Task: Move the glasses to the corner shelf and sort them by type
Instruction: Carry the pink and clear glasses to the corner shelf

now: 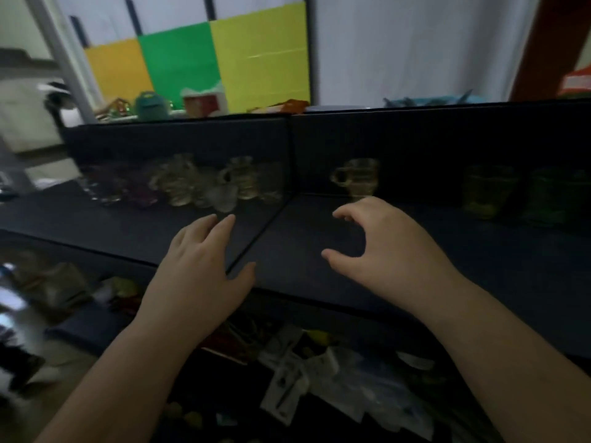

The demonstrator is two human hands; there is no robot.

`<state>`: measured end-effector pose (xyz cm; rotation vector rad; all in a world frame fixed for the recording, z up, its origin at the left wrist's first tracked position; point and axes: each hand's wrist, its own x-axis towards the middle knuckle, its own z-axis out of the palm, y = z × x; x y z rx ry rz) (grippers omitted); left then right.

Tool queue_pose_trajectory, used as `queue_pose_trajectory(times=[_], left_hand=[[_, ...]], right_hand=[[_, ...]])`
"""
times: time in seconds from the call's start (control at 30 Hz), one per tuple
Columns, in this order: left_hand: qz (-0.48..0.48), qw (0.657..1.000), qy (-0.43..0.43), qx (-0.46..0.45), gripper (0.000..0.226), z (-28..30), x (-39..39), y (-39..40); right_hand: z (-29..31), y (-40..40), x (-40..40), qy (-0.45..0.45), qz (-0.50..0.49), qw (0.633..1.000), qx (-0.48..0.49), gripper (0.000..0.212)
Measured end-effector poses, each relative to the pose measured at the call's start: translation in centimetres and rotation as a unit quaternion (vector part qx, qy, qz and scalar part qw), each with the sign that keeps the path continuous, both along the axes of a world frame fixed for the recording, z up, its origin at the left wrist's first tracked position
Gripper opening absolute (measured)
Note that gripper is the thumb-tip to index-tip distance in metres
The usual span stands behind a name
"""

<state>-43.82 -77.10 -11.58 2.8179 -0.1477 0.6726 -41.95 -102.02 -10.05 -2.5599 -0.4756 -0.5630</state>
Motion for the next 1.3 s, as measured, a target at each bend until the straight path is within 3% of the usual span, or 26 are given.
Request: queue_pose_trajectory(times=[0.33,0.77,1.3], left_hand=[[0.071,0.997,-0.007,-0.003,0.080,-1.0,-1.8,16.7],[0.119,0.993,-0.020,-0.015,0.079,-1.0,5.3,29.1],[0.035,0.999,-0.008,-0.028,0.077,-1.9,15.9,46.3]], right_hand=[[-1.2,18.6,3.1,0.020,0.073,0.997,0.012,0.058],[0.0,31.9,10.9,-0.017,0.124,0.992,-0.005,0.059],[-0.8,47.7,17.4,-0.016,0.057,0.998,-0.018,0.055]])
